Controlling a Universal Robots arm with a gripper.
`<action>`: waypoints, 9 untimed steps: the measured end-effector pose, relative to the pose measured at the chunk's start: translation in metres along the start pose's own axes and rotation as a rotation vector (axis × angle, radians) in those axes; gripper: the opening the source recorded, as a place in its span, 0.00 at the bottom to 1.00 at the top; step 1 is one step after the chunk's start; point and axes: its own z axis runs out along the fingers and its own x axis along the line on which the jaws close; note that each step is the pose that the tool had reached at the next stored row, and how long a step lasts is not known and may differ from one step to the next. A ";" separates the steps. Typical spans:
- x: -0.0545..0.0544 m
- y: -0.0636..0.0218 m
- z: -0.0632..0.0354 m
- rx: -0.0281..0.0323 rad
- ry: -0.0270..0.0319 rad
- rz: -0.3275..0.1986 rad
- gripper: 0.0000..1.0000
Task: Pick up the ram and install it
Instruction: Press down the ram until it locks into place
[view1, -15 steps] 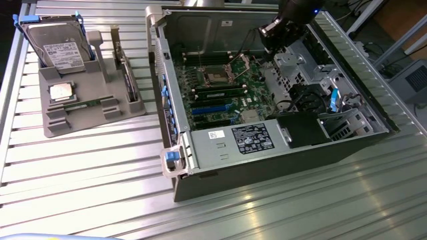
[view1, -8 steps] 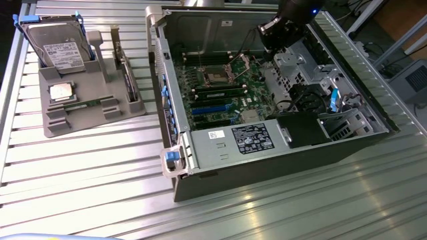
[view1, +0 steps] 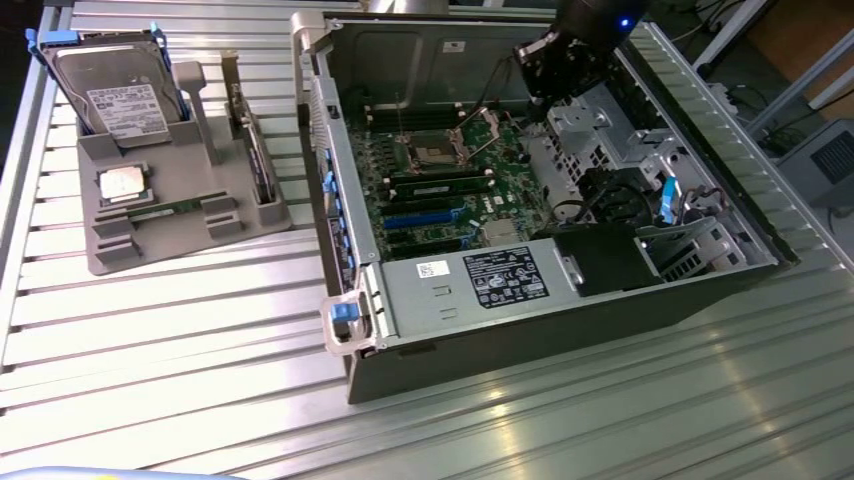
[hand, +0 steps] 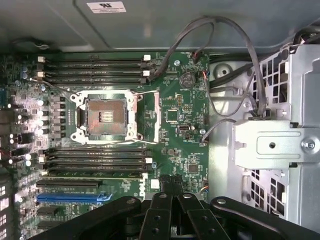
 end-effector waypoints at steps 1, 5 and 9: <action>0.000 0.0000 0.0000 -0.0003 -0.0002 0.012 0.10; 0.000 0.0000 0.0000 -0.0023 -0.0017 0.087 0.10; 0.000 0.0000 0.0000 -0.0037 -0.0026 0.136 0.10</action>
